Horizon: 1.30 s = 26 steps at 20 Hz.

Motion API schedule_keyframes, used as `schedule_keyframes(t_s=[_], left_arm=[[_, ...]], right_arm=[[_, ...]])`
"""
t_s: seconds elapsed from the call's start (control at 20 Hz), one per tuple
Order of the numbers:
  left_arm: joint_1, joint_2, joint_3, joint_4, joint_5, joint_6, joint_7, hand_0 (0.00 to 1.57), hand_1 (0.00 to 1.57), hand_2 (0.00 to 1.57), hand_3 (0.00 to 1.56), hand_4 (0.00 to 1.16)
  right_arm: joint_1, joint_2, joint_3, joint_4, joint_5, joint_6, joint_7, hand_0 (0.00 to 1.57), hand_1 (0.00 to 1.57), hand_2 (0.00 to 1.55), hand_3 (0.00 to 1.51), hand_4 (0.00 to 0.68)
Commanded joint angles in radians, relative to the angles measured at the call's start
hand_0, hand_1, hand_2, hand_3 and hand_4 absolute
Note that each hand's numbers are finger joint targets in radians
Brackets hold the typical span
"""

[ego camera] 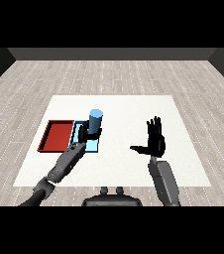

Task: Pick the blue can and put it in the blue box

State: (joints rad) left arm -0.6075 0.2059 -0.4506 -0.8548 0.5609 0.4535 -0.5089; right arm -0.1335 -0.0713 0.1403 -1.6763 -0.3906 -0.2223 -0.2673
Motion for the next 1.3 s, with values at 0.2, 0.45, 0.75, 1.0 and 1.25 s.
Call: schedule_keyframes(t_s=[0.2,0.45,0.75,1.0,1.25], left_arm=[[-0.064,0.146,-0.015,0.161,-0.115,0.087,0.199,1.57,1.57,1.57,1.49,1.09],[-0.168,0.103,-0.052,0.396,-0.180,0.081,0.339,1.57,1.57,1.52,1.40,1.00],[-0.157,-0.021,-0.104,0.639,-0.225,0.089,0.500,0.95,0.95,0.85,0.44,0.88],[-0.214,-0.057,-0.029,0.783,-0.203,0.094,0.507,1.32,1.32,1.15,0.20,0.75],[-0.258,-0.027,0.062,0.806,-0.139,0.026,0.513,1.17,1.17,1.02,0.00,0.69]], right_arm=[[0.037,0.008,-0.047,0.061,-0.039,0.041,-0.042,0.00,0.00,0.00,0.00,0.000],[0.046,-0.020,-0.084,0.067,-0.072,0.095,-0.053,0.00,0.00,0.00,0.00,0.000],[0.004,0.015,-0.079,0.072,-0.076,0.056,-0.025,0.00,0.00,0.00,0.00,0.000],[0.007,-0.036,-0.133,0.160,-0.071,0.096,-0.052,0.00,0.00,0.00,0.00,0.000],[-0.043,0.011,-0.120,0.228,-0.053,0.090,-0.096,0.00,0.00,0.00,0.00,0.000]])
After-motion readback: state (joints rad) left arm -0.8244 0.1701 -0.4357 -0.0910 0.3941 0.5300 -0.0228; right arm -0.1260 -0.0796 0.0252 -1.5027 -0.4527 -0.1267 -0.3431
